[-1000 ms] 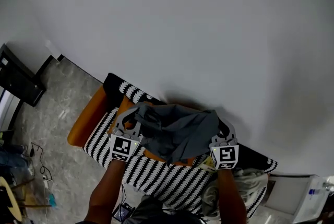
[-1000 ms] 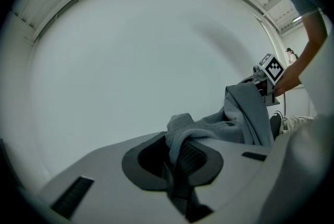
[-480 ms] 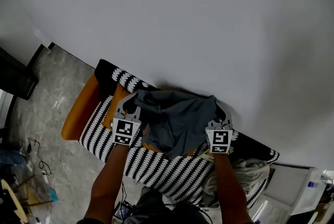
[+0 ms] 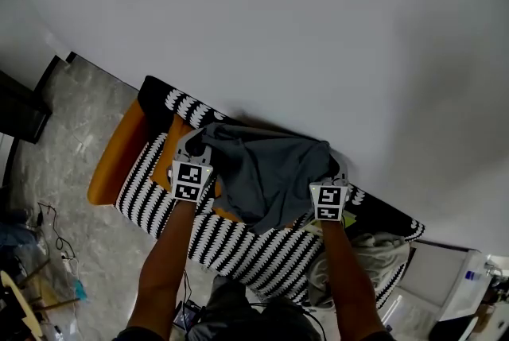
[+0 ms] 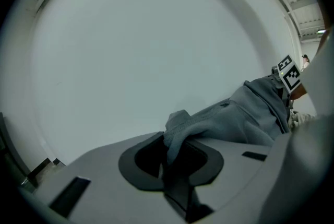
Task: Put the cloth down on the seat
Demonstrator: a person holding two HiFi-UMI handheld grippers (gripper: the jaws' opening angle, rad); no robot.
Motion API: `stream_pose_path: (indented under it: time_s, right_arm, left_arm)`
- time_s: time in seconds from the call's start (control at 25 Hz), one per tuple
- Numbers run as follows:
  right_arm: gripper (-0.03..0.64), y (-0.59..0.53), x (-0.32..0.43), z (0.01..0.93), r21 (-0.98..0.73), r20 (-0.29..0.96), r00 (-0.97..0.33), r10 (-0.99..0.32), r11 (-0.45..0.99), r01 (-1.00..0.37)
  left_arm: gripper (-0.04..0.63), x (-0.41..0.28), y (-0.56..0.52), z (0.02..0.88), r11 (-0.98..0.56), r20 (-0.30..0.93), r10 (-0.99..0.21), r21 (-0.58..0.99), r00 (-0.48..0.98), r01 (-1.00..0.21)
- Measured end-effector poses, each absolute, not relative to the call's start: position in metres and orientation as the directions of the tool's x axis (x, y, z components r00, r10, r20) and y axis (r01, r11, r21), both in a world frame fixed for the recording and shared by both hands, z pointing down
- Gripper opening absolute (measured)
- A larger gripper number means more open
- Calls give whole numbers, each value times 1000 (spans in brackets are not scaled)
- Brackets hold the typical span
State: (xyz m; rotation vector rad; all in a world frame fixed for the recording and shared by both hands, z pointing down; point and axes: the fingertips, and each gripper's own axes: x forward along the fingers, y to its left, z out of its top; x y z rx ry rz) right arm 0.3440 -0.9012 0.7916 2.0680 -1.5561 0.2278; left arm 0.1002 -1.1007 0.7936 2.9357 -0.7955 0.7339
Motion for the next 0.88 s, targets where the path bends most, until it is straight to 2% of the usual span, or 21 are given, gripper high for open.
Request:
stream_pose_path:
  time_s: [0.08, 0.16, 0.28, 0.4, 0.88]
  right_arm:
    - [41, -901, 343, 793, 315, 451, 304, -839, -169, -934]
    - [44, -899, 344, 794, 312, 470, 290, -834, -150, -938]
    - [105, -890, 348, 795, 287, 505, 281, -816, -148, -946]
    - [165, -875, 352, 793, 259, 540, 279, -794, -159, -953]
    - [202, -800, 334, 816, 151, 691, 169, -702, -89, -985]
  left_arm:
    - [47, 95, -1102, 801, -871, 472, -468, -101, 747, -481]
    - [111, 86, -1105, 806, -863, 491, -474, -94, 731, -497]
    - [172, 67, -1107, 810, -852, 514, -483, -90, 709, -515]
    - [179, 46, -1101, 811, -847, 530, -487, -94, 694, -523]
    - [179, -12, -1042, 761, -837, 475, -525, -138, 707, -529]
